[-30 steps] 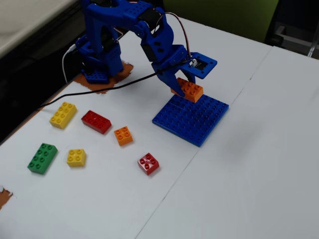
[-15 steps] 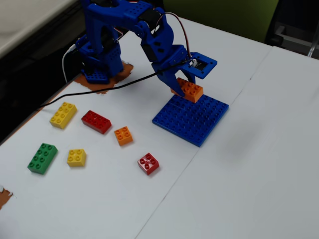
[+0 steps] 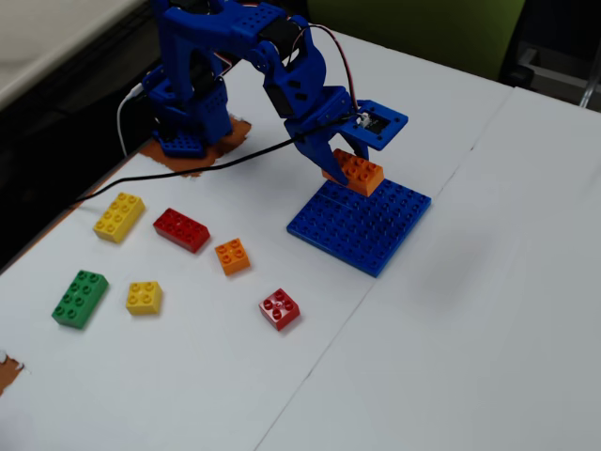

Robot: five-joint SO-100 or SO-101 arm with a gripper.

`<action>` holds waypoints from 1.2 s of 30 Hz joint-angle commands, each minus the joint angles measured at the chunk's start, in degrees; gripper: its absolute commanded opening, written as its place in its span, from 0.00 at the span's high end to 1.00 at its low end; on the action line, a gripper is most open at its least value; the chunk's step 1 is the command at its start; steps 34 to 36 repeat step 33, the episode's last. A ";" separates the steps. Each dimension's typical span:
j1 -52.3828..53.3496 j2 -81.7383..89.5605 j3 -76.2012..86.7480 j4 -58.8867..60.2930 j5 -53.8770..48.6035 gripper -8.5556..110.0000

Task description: Pick up the 2x4 orange block and go up the 8x8 blue block.

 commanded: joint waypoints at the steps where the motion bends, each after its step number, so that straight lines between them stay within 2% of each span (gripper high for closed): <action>1: 0.00 0.79 -0.35 -0.79 -0.53 0.93; 36: -0.18 0.79 -0.18 0.00 -0.18 0.93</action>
